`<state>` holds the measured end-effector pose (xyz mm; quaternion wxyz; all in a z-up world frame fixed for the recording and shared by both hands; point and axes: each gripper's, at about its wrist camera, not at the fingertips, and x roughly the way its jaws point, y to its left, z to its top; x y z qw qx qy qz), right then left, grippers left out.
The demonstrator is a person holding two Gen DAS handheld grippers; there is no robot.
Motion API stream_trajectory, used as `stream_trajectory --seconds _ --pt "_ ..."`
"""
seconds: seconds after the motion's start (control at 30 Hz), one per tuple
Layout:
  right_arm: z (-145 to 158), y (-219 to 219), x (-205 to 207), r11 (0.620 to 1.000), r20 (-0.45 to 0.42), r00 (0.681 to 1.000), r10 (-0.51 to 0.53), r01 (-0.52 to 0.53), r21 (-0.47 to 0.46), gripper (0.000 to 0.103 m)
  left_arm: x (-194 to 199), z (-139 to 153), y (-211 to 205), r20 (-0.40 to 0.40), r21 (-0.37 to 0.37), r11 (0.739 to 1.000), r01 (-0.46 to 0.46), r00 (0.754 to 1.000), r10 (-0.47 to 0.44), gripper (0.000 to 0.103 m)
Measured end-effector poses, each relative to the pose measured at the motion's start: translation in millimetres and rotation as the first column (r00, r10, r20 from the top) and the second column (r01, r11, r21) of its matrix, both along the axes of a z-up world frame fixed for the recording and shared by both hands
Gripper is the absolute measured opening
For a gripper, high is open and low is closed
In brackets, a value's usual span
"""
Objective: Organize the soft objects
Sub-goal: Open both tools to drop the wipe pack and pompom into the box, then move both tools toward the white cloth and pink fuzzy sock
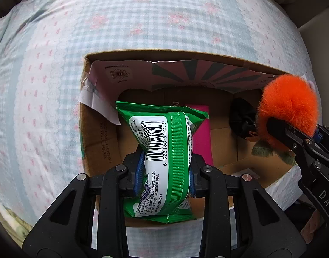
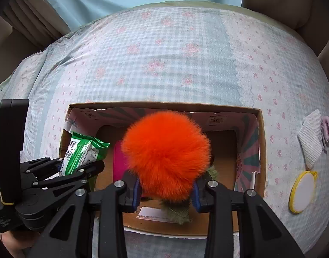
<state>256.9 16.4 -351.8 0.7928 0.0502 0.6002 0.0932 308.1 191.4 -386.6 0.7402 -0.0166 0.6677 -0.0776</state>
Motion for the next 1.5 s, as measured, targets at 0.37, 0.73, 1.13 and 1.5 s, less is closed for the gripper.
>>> stream_trajectory --seconds 0.37,0.73,1.13,1.5 --pt "-36.0 -1.9 26.2 0.999 -0.101 0.995 -0.021 0.024 0.033 0.1 2.6 -8.6 -23.7 0.015 0.061 0.987 0.146 0.989 -0.147 0.103" --pt "-31.1 -8.0 17.6 0.999 -0.077 0.996 -0.034 0.034 0.006 0.101 -5.4 -5.3 -20.4 -0.015 0.039 0.994 0.099 0.995 -0.099 0.103" --pt "13.3 -11.0 0.0 0.999 -0.001 1.0 -0.024 0.024 -0.025 0.101 -15.6 44.1 -11.2 0.083 0.07 0.997 0.042 0.995 -0.048 0.103" --pt "123.9 -22.5 -49.8 0.999 0.199 0.98 -0.003 0.014 -0.052 0.101 -67.8 143.4 1.1 0.267 0.061 0.998 -0.022 0.964 0.005 0.103"
